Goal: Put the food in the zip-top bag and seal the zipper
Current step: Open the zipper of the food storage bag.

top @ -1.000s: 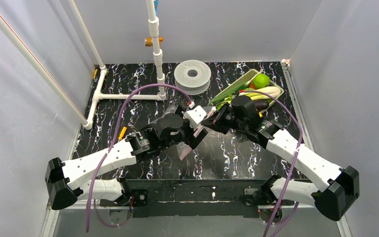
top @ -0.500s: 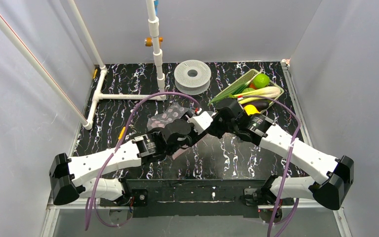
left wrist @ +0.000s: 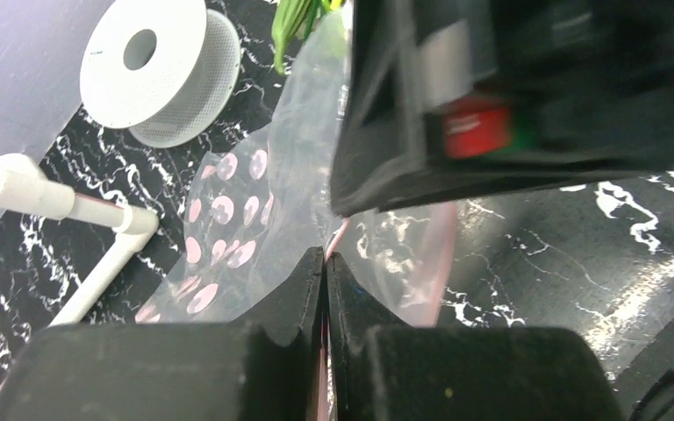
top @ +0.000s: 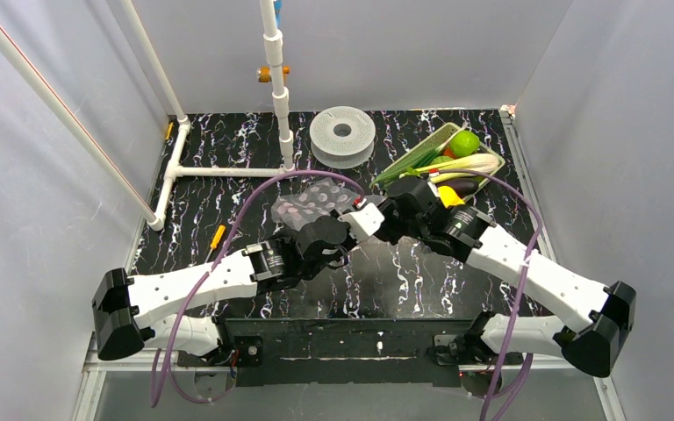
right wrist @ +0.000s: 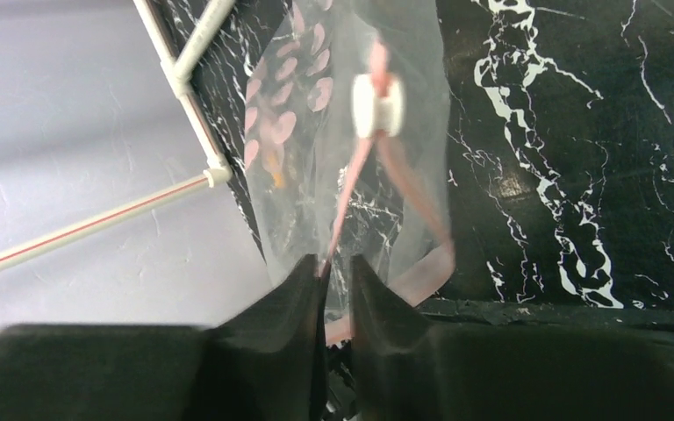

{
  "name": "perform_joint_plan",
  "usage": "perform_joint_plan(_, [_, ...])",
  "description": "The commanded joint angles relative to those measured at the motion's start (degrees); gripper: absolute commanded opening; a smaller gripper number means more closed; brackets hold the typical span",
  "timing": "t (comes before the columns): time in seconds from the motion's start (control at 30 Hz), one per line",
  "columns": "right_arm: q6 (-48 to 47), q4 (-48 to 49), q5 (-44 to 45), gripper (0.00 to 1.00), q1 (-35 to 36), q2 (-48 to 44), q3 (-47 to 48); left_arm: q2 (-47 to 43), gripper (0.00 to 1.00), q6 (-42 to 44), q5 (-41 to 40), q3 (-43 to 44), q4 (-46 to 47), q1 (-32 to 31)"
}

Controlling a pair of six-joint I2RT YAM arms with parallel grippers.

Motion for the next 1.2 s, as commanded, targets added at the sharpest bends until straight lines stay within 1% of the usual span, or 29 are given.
perform_joint_plan(0.0, [-11.42, 4.49, 4.46, 0.45, 0.35, -6.11, -2.60, -0.97, 0.00, -0.35, -4.79, -0.02, -0.44, 0.51])
perform_joint_plan(0.03, [-16.39, 6.27, 4.56, 0.59, 0.28, -7.29, -3.79, -1.18, 0.00, -0.76, -4.96, 0.00, -0.33, 0.53])
perform_joint_plan(0.07, [-20.59, 6.69, 4.79, 0.70, 0.26, -8.79, -4.73, -1.49, 0.00, -1.11, -5.41, -0.10, -0.26, 0.51])
perform_joint_plan(0.1, [-25.42, 7.49, 4.69, 0.78, 0.27, -10.59, -5.73, -1.81, 0.00, -1.46, -5.60, -0.13, -0.21, 0.56])
perform_joint_plan(0.13, [-29.64, 8.39, 4.23, 0.82, 0.26, -12.46, -6.98, -2.18, 0.00, -1.86, -6.17, -0.24, -0.01, 0.52])
perform_joint_plan(0.23, [-38.81, 9.36, 4.00, 0.88, 0.30, -19.44, -11.68, -3.09, 0.00, -3.86, -7.52, -0.12, -0.10, 0.51])
perform_joint_plan(0.3, [-42.60, 11.58, 2.60, 0.91, 0.26, -23.64, -15.04, -3.49, 0.00, -5.90, -7.20, 0.39, -1.11, 0.51])
perform_joint_plan(0.4, [-44.29, 16.12, -1.06, 0.90, 0.26, -24.53, -18.71, -4.56, 0.00, -8.69, -4.91, 0.94, -2.19, 0.51])
perform_joint_plan(0.47, [-44.41, 22.04, -4.08, 0.88, 0.27, -23.04, -20.57, -5.05, 0.00, -10.18, -4.12, 0.73, -2.07, 0.55])
perform_joint_plan(0.57, [-44.69, 28.18, -6.89, 0.84, 0.28, -18.80, -21.03, -4.95, 0.00, -10.73, -4.39, 0.59, -2.17, 0.58])
perform_joint_plan(0.67, [-44.12, 29.72, -7.46, 0.78, 0.26, -12.97, -18.30, -4.89, 0.00, -10.42, -4.93, 0.56, -2.07, 0.51])
perform_joint_plan(0.73, [-42.96, 27.70, -5.99, 0.76, 0.26, -9.69, -14.96, -4.97, 0.00, -10.24, -5.08, 0.40, -1.69, 0.56])
perform_joint_plan(0.8, [-40.65, 25.47, -2.61, 0.73, 0.26, -6.72, -12.56, -5.02, 0.00, -10.04, -5.30, 0.25, -1.41, 0.54])
perform_joint_plan(0.87, [-37.88, 22.18, 0.80, 0.56, 0.31, -4.41, -9.72, -5.20, 0.00, -9.76, -5.49, 0.35, -1.29, 0.55])
perform_joint_plan(0.97, [-38.01, 21.04, 1.47, 0.54, 0.40, -2.71, -6.91, -5.77, 0.00, -9.84, -5.65, 0.00, -0.88, 0.53])
perform_joint_plan(1.03, [-37.99, 19.12, 2.71, 0.48, 0.44, -1.58, -5.43, -5.53, 0.00, -9.75, -6.00, 0.00, -0.81, 0.57])
perform_joint_plan(1.07, [-38.74, 18.12, 2.75, 0.31, 0.57, -1.05, -4.85, -5.30, 0.00, -9.63, -6.45, 0.08, -0.89, 0.60])
perform_joint_plan(1.1, [-40.50, 17.69, 2.34, 0.05, 1.02, -0.95, -4.07, -5.25, 0.00, -9.57, -7.21, 0.08, -0.86, 0.60])
perform_joint_plan(1.13, [-40.78, 17.42, 2.52, 0.01, 1.17, -1.01, -3.72, -5.13, 0.00, -9.56, -7.52, 0.07, -0.78, 0.56])
perform_joint_plan(1.17, [-40.96, 17.13, 2.58, 0.01, 1.29, -1.15, -3.41, -5.04, 0.00, -9.51, -7.84, 0.09, -0.77, 0.56])
